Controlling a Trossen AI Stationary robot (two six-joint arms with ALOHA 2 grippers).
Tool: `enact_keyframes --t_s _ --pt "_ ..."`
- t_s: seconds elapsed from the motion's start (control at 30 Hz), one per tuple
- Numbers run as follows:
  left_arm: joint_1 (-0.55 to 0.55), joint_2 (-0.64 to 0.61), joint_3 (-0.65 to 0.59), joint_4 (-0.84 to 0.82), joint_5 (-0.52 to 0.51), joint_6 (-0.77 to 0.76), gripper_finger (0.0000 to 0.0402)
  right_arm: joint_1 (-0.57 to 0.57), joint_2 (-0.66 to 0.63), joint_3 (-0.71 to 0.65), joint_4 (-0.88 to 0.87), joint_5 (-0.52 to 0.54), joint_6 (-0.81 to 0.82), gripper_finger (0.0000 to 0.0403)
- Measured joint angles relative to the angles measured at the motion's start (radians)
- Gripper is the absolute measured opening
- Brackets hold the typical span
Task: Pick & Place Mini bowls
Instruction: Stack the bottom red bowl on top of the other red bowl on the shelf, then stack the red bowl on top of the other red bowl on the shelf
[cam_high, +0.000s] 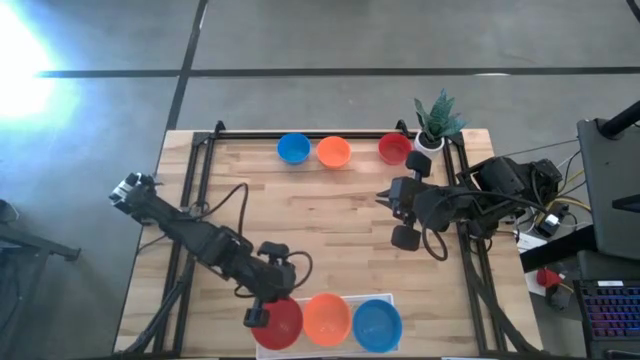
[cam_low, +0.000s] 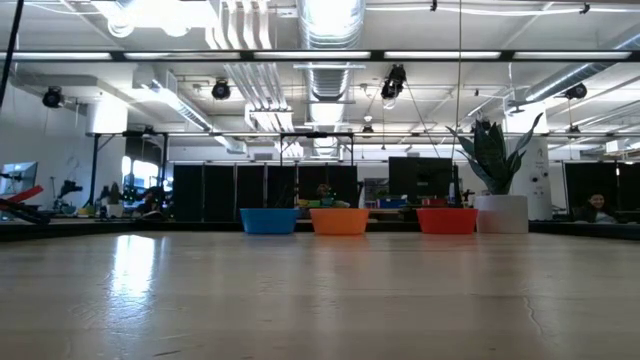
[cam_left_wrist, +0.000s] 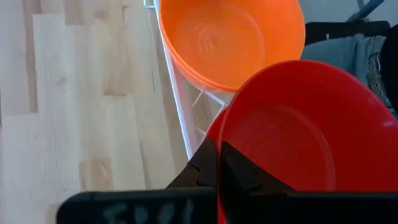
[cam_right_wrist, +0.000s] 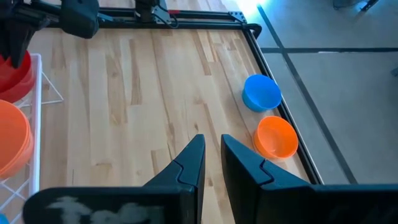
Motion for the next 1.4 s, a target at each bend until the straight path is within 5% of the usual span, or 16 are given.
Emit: enact_keyframes --t_s 0.53,0.93,1.17,1.4 --pt "0.000 0.000 -0.013 -0.009 0.031 0.019 0.0015 0.000 0.000 0.000 0.004 -0.001 0.000 0.0047" --pt "0.000 0.000 -0.010 0.000 0.031 0.031 0.0070 0.000 0.000 0.000 0.009 -0.001 0.000 0.0047" --pt "0.003 0.000 0.048 -0.062 0.027 0.138 0.0072 0.000 0.000 0.000 0.023 -0.001 0.000 0.0047" --pt "0.013 -0.013 0.109 -0.114 -0.193 0.151 0.0072 -0.027 0.000 0.000 0.015 0.028 0.062 0.0047"
